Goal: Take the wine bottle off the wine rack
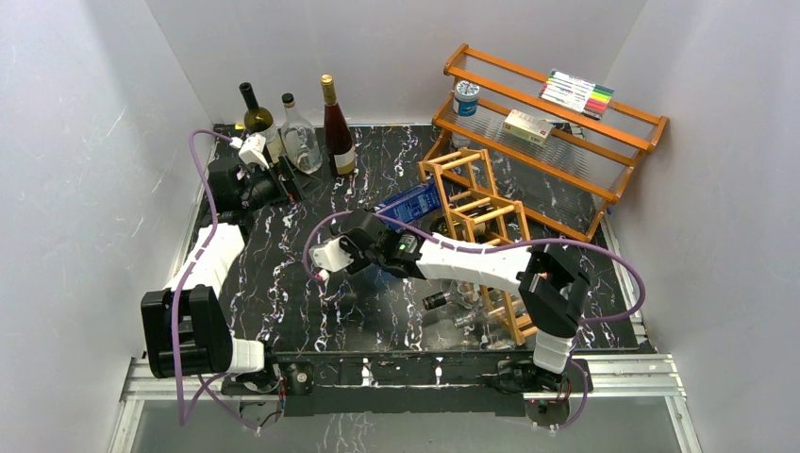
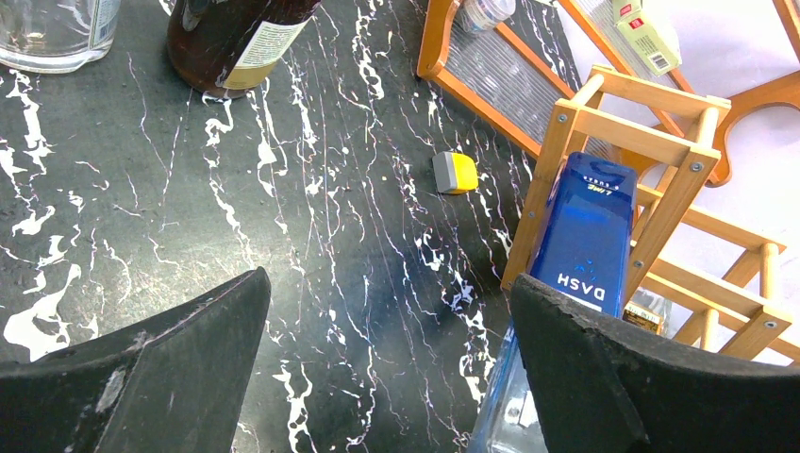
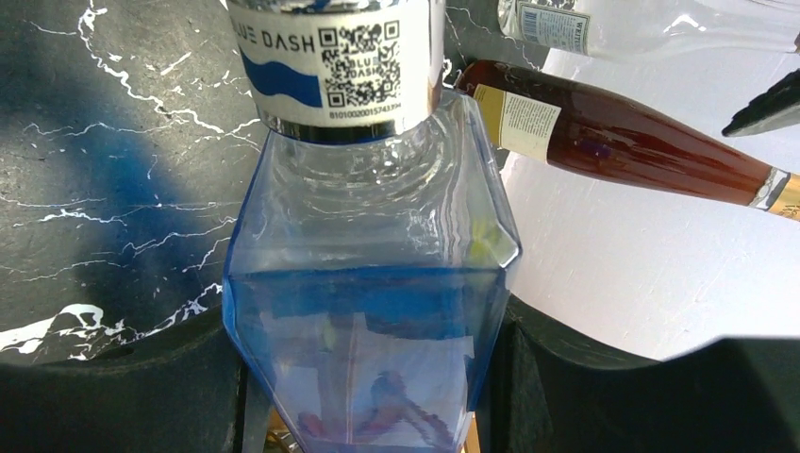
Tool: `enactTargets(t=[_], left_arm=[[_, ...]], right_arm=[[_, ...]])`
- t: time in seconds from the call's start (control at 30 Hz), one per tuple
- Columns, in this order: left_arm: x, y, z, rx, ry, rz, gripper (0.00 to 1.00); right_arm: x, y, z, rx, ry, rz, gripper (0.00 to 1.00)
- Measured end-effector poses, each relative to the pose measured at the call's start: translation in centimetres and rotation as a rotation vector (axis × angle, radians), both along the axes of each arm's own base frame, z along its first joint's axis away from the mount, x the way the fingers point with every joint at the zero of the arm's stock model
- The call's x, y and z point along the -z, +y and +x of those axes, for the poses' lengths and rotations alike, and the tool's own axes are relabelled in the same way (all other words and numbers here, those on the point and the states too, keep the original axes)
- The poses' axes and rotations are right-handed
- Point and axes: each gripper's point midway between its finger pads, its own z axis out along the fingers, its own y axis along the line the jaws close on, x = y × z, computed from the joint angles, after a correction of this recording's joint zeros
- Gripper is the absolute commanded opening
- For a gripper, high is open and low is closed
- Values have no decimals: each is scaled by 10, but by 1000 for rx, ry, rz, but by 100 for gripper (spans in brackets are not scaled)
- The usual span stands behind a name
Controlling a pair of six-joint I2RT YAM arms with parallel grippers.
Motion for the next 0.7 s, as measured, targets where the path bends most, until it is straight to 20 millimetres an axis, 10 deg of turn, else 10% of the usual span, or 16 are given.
enactTargets(t=[0.7], left_arm=[[4, 0, -2, -2, 22, 3, 98]], right_arm=[[-16, 40, -44, -22, 225, 214, 0]])
